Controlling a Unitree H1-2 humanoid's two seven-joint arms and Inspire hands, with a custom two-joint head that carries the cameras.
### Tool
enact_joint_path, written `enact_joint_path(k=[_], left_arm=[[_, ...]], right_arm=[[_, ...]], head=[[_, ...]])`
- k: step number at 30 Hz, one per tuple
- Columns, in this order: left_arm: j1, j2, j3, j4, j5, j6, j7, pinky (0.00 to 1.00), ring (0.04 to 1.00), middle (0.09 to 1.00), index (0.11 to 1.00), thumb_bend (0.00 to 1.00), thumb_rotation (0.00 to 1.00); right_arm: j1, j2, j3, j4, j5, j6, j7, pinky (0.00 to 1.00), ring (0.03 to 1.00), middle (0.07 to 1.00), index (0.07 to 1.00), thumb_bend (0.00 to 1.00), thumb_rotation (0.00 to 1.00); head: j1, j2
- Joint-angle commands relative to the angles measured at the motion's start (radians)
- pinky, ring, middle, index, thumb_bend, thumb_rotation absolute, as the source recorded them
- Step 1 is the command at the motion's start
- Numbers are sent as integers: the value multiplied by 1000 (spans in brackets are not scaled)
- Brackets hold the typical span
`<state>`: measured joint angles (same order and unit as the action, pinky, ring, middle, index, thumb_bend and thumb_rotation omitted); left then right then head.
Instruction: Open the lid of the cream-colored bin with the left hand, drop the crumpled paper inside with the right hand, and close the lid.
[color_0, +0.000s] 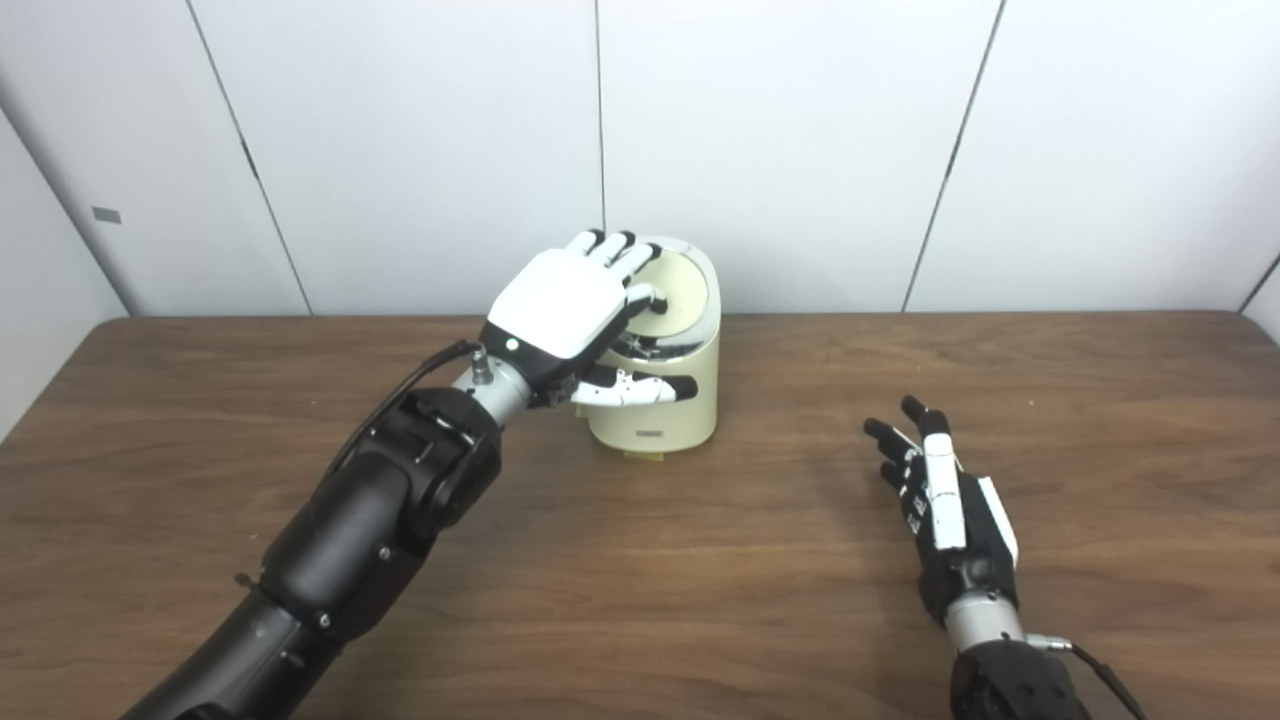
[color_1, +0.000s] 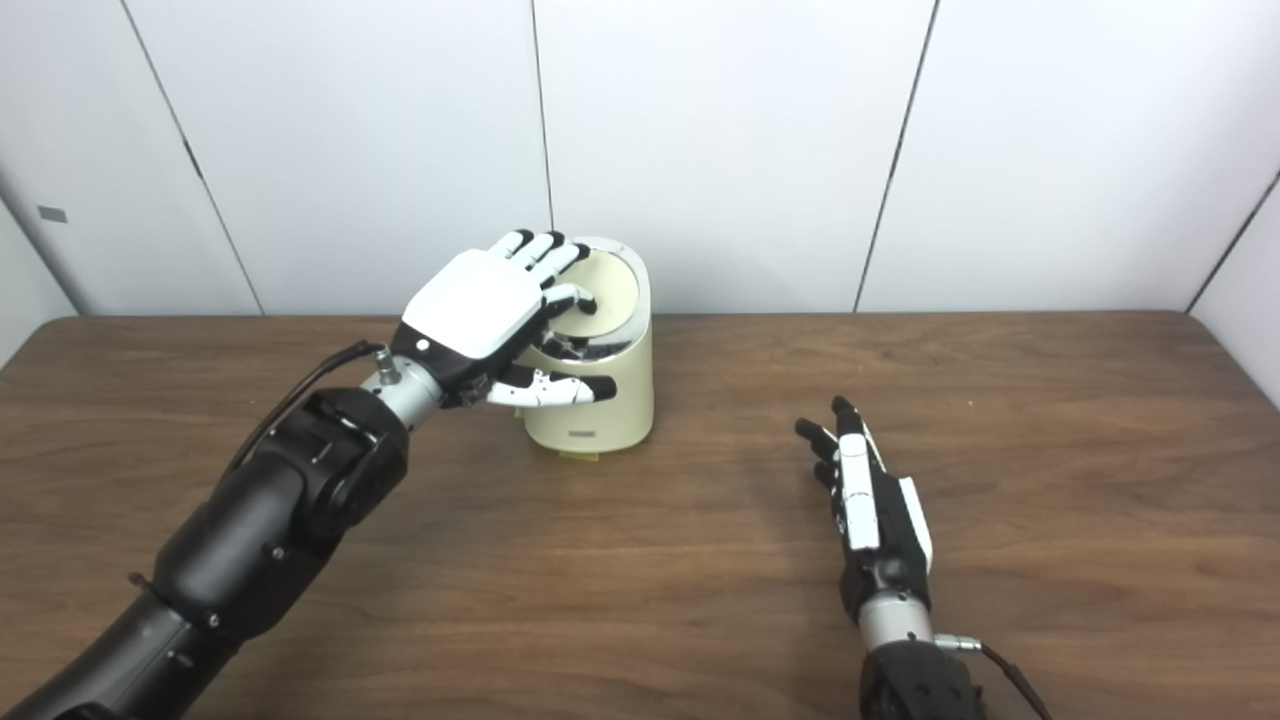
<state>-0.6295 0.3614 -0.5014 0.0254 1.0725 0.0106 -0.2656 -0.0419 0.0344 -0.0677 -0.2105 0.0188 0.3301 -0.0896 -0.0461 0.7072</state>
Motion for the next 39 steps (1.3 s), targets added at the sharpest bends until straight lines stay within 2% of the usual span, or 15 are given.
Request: enact_joint_path(k=[1,6,9,14,19,22,25,27,29,31,33,36,39], left_arm=[[4,4,-6,36,-2,-3,-32,1000,1000,971,788,648,1000],[3,2,36,26,-46,-6,-1,992,987,933,805,642,1000],[18,-14,94,-7,-116,5,26,955,951,902,814,611,1000],[42,-63,208,-68,-235,101,-8,891,904,888,854,617,1000],[83,-160,379,-126,-486,191,4,794,886,888,871,585,958],[106,-197,439,-159,-566,239,19,842,916,921,894,554,988],[141,-208,468,-172,-594,236,63,928,984,987,958,537,1000],[169,-223,496,-173,-639,220,96,947,990,990,966,540,1000],[200,-251,536,-170,-725,186,125,961,984,981,969,526,998],[241,-284,577,-169,-823,151,148,961,974,976,981,561,975],[281,-312,601,-182,-877,139,170,975,974,978,992,585,962],[337,-336,613,-208,-926,136,193,975,962,971,989,562,959],[407,-363,629,-245,-996,168,203,991,975,978,992,543,978]], right_arm=[[-27,0,-8,-19,13,-8,3,962,930,838,950,549,1000],[-40,6,-17,-11,33,-11,2,943,926,843,941,543,1000],[-49,12,-26,-5,53,-18,2,938,923,847,932,547,1000],[-59,29,-46,-11,117,-9,12,928,926,863,911,525,996],[-60,34,-40,-30,120,6,3,876,901,852,891,529,978],[-63,33,-39,-30,123,9,5,889,908,857,895,522,986],[-65,33,-36,-29,123,11,6,886,906,860,896,509,993],[-67,35,-36,-27,131,17,9,875,898,861,893,517,990],[-69,34,-31,-24,131,22,12,862,896,868,893,523,987],[-72,34,-24,-24,126,25,11,833,886,867,882,530,977],[-74,34,-20,-26,130,24,16,840,893,874,882,535,968],[-75,23,-8,-27,125,9,28,867,915,893,893,535,973],[-70,7,10,-29,112,-18,46,905,935,901,895,533,970]], head=[[0,1],[7,-5],[13,-8],[15,-14],[14,-15],[22,-19],[28,-17],[33,-21],[35,-21],[35,-21],[41,-17],[44,-16],[38,-14]])
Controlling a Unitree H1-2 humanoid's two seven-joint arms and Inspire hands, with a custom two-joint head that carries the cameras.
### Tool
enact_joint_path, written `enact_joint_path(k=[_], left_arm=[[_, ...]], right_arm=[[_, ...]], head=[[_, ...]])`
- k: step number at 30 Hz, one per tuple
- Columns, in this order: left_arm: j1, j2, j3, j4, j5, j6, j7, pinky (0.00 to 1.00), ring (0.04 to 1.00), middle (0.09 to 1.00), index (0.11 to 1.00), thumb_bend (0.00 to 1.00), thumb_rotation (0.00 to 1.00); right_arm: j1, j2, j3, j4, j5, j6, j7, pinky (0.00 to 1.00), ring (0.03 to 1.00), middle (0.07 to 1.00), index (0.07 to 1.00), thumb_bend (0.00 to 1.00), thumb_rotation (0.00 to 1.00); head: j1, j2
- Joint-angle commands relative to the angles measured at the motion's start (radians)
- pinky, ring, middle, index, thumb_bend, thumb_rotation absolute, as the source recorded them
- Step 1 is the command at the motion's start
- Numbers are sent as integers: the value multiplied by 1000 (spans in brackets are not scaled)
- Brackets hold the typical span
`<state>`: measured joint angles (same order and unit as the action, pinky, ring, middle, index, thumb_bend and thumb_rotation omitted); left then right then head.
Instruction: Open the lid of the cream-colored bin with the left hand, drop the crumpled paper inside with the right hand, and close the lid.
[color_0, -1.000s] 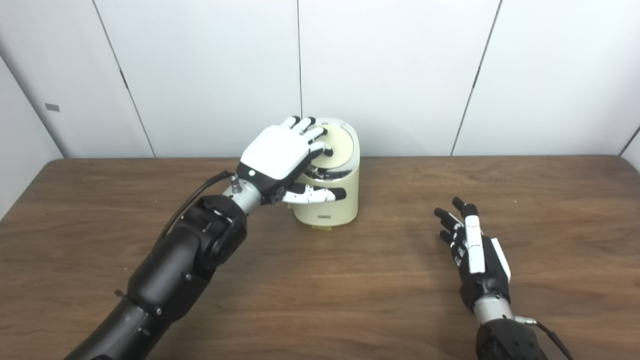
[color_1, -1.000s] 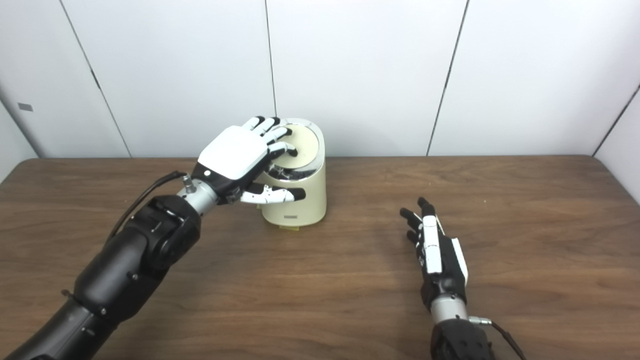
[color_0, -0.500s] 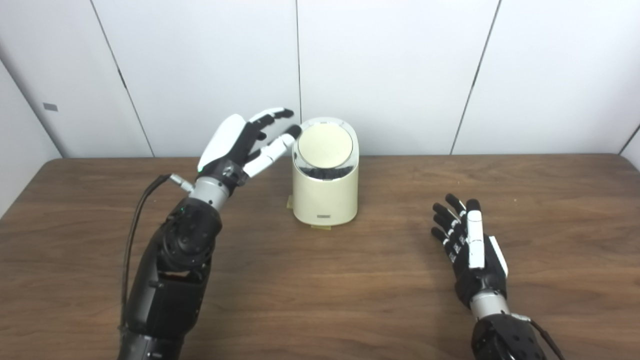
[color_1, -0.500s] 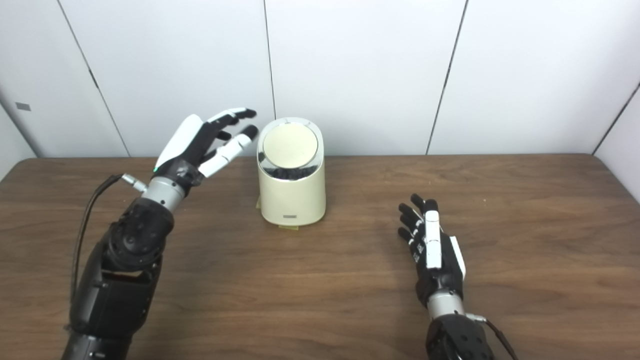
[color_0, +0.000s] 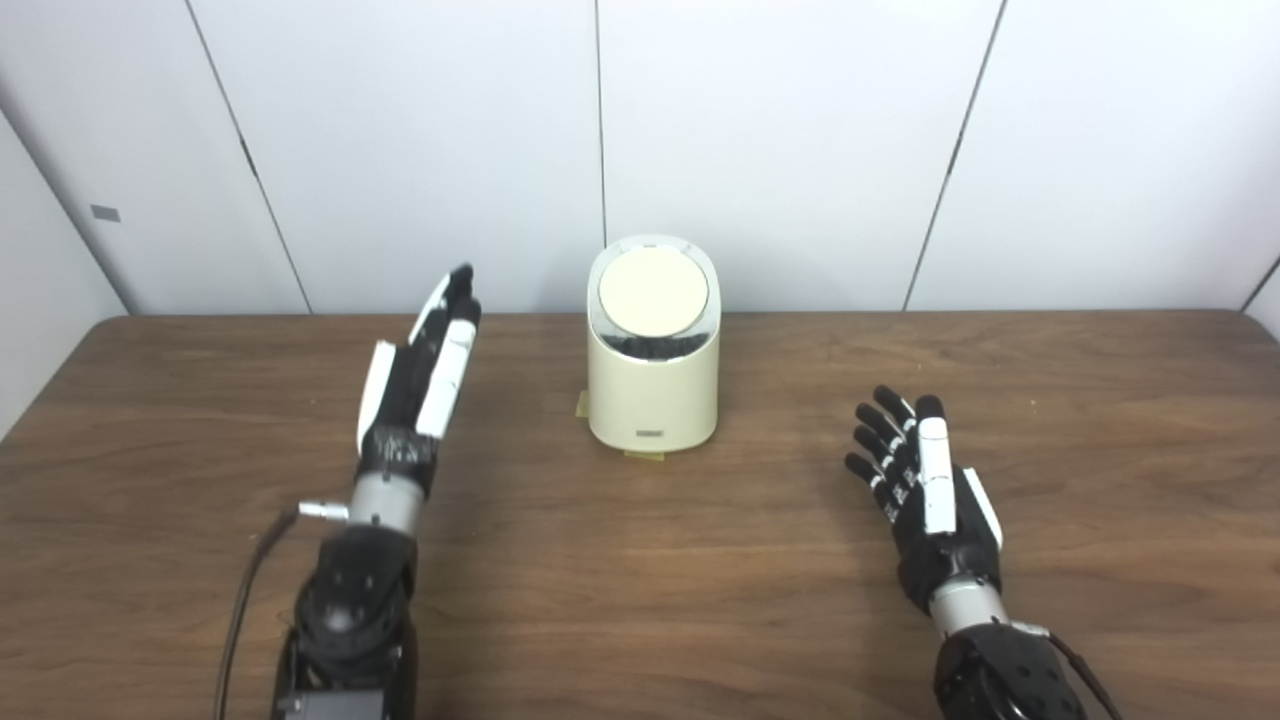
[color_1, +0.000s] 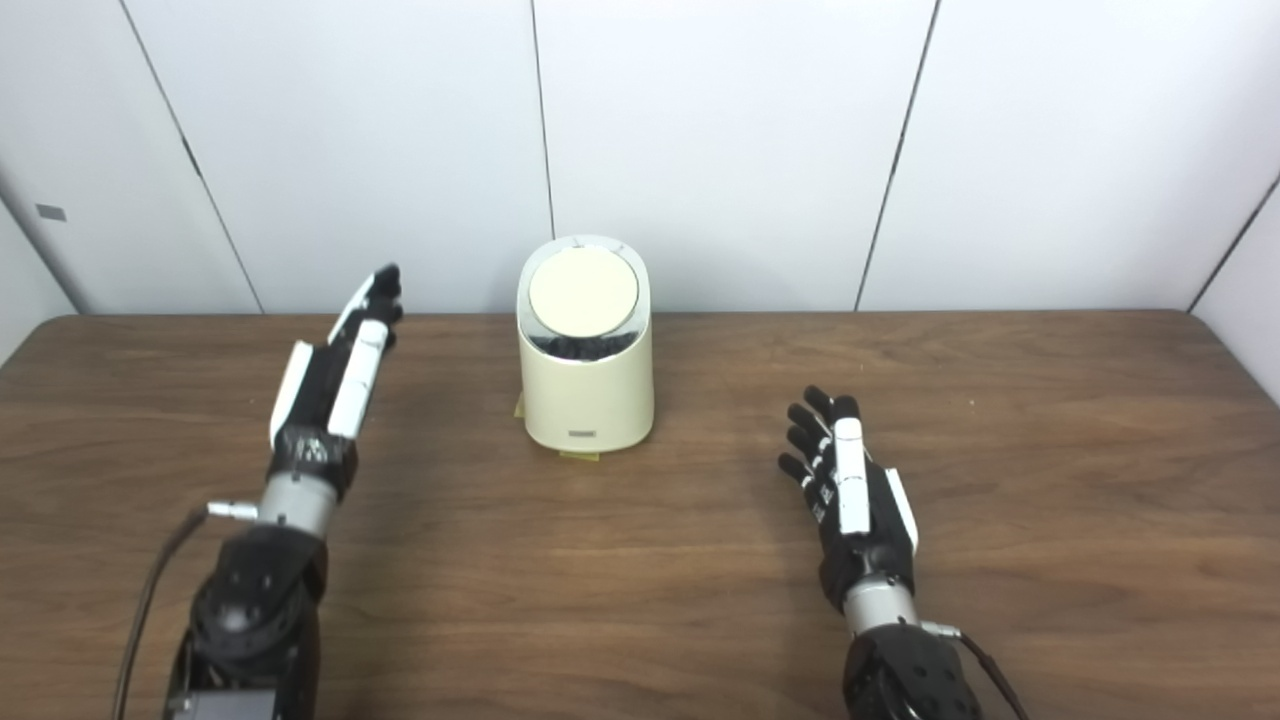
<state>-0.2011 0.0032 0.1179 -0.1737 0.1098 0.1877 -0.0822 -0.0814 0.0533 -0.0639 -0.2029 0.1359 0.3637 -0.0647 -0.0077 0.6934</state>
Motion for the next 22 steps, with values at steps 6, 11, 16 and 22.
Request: enact_joint_path(k=[6,11,16,22], left_arm=[[104,-25,25,-91,-129,18,22,1000,1000,1000,1000,528,1000],[176,-19,29,-101,-185,22,25,1000,1000,1000,1000,544,1000],[237,-1,22,-95,-246,6,5,1000,1000,1000,1000,550,1000],[261,31,21,-98,-286,1,-15,1000,1000,1000,1000,559,1000]], right_arm=[[-8,-39,41,-46,-34,-95,47,946,961,936,909,558,948],[10,-50,54,-50,-56,-127,55,976,983,968,927,569,933],[27,-66,64,-58,-99,-140,50,1000,999,988,935,541,973],[50,-83,73,-69,-132,-153,50,1000,1000,1000,947,559,1000]], head=[[-3,3],[-7,4],[-18,9],[-17,4]])
